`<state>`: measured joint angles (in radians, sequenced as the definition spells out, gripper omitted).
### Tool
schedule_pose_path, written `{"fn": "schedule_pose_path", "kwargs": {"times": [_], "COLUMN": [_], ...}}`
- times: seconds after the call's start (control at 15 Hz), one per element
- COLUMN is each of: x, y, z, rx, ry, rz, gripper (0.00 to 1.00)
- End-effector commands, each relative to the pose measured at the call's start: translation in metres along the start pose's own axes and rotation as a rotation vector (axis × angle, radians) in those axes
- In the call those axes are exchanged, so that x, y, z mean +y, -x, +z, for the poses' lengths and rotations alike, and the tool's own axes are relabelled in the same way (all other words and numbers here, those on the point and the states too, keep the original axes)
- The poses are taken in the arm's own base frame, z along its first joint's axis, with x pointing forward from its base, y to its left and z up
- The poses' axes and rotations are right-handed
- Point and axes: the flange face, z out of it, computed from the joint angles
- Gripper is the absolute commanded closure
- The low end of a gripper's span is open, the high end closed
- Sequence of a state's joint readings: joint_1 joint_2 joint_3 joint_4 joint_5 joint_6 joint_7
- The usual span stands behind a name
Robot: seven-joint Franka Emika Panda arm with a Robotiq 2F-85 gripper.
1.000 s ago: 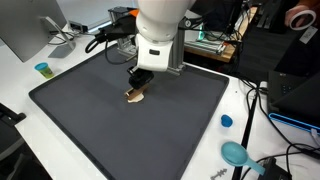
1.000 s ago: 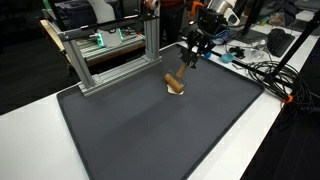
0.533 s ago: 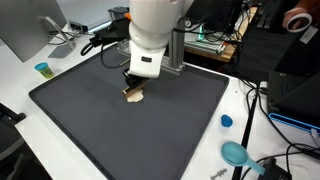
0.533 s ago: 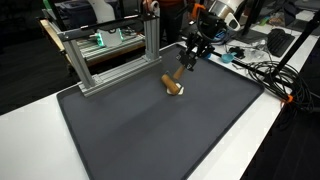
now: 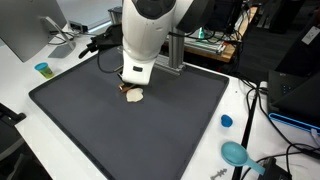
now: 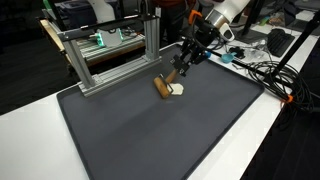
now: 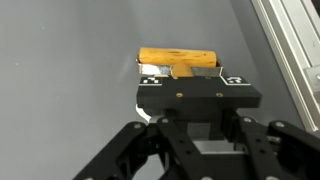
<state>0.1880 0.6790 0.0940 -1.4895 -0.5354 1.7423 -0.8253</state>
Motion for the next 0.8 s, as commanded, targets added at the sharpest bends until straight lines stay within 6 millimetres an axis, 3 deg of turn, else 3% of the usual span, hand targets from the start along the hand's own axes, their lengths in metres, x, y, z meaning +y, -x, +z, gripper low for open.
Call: {"fn": "schedule_pose_path", "kwargs": {"times": [0.0, 0.13, 0.4, 0.73], "x": [-0.003, -0.013, -0.034, -0.099], "y": [0.037, 0.08, 0.139, 0.189], "z": [-0.014, -0.032, -0.075, -0.138], "rx": [0.084, 0.09, 0.158, 0.299], "ry": [-0.035, -0.06, -0.042, -0.051], "rz": [0.101, 0.21, 0.435, 0.684], "gripper": [0.78, 0.78, 0.78, 0.78]}}
